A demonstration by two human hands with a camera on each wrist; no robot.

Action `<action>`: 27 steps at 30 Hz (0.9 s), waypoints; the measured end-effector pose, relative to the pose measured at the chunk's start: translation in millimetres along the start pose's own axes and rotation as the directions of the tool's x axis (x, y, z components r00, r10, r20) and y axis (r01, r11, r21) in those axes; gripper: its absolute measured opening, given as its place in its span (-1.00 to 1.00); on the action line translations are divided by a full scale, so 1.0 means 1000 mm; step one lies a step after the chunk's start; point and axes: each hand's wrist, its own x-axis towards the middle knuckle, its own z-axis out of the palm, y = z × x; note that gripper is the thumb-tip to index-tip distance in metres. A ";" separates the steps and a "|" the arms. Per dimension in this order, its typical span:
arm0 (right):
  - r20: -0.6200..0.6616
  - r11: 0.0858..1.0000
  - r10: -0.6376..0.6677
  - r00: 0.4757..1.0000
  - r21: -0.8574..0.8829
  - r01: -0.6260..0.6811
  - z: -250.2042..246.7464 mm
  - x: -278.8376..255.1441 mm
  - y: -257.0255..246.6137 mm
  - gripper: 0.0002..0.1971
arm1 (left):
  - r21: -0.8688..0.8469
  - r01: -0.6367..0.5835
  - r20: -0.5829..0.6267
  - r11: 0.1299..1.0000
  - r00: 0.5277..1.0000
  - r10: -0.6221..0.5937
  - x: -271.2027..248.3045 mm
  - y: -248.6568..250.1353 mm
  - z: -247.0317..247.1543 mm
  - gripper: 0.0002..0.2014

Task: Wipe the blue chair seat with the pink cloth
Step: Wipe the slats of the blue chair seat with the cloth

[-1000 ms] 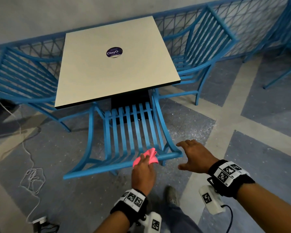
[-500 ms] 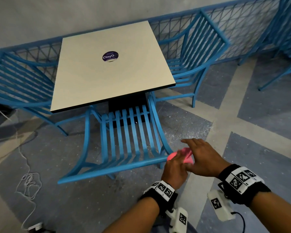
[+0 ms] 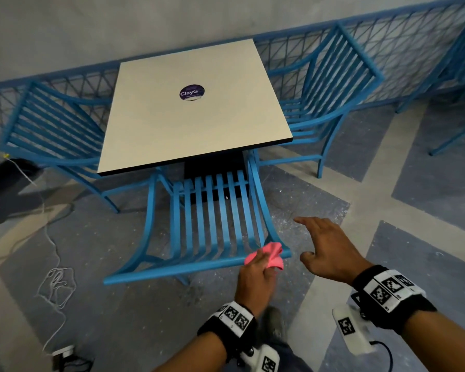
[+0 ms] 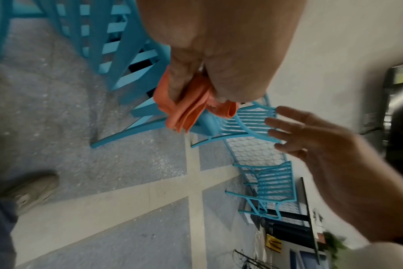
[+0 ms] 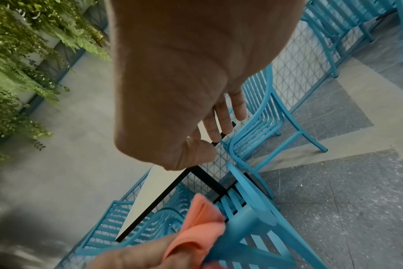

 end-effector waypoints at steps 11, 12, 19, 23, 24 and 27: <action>-0.009 0.995 -0.104 0.995 -0.007 0.104 0.001 0.018 -0.027 -0.31 | -0.131 0.069 0.224 0.989 0.974 -0.038 0.020 0.025 -0.030 -0.79; -0.002 0.994 -0.105 0.994 -0.018 0.105 0.000 0.022 -0.030 -0.29 | -0.093 0.079 0.230 0.992 0.972 -0.056 0.014 0.020 -0.049 -0.79; 0.067 0.976 -0.197 0.978 -0.081 0.202 0.022 0.044 -0.072 -0.30 | 0.179 0.122 0.042 0.976 0.990 -0.132 -0.044 -0.053 -0.224 -0.81; 0.132 0.938 -0.313 0.940 -0.108 0.328 0.052 0.066 -0.134 -0.30 | 0.214 0.279 -0.195 0.936 0.951 -0.239 -0.090 -0.122 -0.318 -0.80; 0.161 0.919 -0.358 0.920 -0.111 0.377 0.063 0.075 -0.158 -0.30 | 0.193 0.314 -0.271 0.929 0.928 -0.257 -0.106 -0.143 -0.341 -0.79; 0.198 0.899 -0.391 0.899 -0.127 0.419 0.076 0.082 -0.189 -0.32 | 0.162 0.356 -0.361 0.920 0.889 -0.281 -0.119 -0.177 -0.368 -0.65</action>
